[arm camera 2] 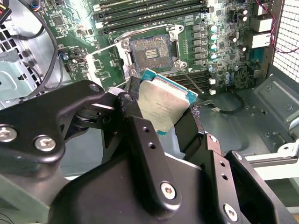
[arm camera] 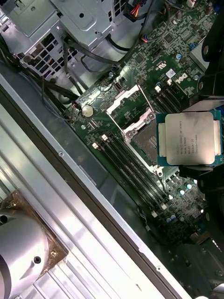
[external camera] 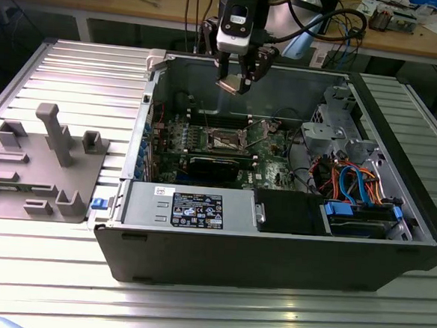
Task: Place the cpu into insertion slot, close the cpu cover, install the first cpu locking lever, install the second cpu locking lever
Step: 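Place the cpu into insertion slot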
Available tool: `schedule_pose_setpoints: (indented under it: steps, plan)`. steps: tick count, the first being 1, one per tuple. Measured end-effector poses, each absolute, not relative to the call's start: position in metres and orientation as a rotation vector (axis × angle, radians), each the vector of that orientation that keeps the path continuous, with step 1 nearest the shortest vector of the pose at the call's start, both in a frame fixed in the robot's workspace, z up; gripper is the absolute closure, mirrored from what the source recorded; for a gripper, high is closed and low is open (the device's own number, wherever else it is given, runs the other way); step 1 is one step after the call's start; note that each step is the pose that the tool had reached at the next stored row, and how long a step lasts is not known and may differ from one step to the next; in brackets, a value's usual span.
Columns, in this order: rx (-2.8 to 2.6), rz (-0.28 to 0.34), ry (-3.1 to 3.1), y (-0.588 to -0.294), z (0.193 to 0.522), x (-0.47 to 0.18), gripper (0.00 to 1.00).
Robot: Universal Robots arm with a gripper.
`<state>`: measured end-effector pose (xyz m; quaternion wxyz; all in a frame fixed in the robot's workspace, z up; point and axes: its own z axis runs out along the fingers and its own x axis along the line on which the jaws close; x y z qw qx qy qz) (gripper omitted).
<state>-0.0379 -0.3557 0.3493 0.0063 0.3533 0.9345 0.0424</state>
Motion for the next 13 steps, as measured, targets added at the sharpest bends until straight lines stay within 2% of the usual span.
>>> schedule_pose_setpoints:
  steps: [13]
  plan:
    - [1.209,0.132,2.88,-0.3557,0.3491,-0.0379,0.45]
